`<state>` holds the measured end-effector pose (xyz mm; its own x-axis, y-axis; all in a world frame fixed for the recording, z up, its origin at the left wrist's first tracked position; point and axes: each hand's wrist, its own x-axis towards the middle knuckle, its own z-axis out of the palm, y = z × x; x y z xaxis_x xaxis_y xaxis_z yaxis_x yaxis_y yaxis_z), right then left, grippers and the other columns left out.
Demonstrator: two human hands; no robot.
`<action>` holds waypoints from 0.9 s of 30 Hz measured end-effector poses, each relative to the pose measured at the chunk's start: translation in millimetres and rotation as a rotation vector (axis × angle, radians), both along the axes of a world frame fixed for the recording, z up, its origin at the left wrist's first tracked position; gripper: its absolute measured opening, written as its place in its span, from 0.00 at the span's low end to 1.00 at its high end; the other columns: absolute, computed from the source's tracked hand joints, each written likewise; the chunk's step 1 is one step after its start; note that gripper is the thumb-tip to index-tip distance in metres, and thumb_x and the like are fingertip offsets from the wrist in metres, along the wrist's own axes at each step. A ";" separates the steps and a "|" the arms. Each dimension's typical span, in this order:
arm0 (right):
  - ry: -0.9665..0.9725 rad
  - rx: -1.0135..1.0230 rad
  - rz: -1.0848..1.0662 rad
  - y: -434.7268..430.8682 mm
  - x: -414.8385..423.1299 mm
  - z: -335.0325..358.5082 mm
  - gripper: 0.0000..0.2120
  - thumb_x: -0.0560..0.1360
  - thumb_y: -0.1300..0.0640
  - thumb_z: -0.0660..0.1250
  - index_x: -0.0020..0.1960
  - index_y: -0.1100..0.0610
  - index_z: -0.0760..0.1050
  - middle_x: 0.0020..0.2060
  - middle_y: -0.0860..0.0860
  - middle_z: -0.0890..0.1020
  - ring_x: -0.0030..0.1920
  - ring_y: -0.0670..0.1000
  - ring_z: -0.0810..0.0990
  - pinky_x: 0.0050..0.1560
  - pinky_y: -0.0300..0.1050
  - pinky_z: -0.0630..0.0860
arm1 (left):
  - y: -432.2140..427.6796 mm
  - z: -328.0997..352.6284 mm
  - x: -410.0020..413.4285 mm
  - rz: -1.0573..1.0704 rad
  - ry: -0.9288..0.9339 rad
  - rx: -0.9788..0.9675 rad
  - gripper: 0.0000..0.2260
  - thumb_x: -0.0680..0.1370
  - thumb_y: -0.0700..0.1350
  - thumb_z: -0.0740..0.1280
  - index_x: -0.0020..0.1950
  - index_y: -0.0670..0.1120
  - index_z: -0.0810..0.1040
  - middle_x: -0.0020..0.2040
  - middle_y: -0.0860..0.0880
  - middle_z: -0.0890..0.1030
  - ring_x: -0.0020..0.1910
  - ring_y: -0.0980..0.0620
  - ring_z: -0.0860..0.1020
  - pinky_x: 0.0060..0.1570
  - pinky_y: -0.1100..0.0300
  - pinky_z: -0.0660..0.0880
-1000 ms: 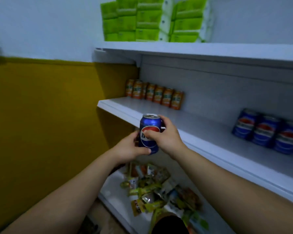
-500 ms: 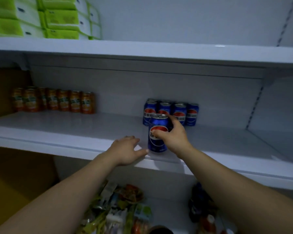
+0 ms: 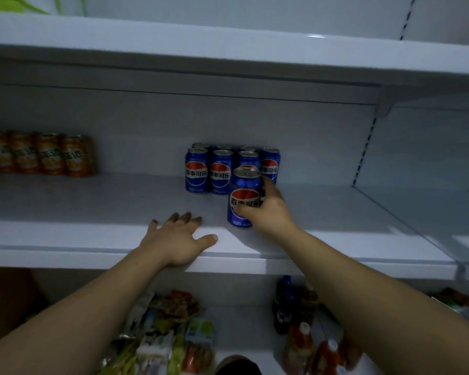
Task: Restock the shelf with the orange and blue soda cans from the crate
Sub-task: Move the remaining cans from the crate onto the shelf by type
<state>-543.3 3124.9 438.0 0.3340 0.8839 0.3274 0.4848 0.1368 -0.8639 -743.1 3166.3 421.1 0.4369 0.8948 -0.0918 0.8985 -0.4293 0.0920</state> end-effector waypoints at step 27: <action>-0.153 -0.055 -0.258 95.7 92.4 -16.2 0.39 0.75 0.53 0.70 0.78 0.55 0.52 0.71 0.55 0.67 0.69 0.56 0.69 0.66 0.50 0.68 | 0.7 -5.5 2.4 0.007 -0.004 0.064 0.33 0.75 0.70 0.44 0.77 0.59 0.49 0.79 0.55 0.48 0.77 0.52 0.48 0.73 0.44 0.47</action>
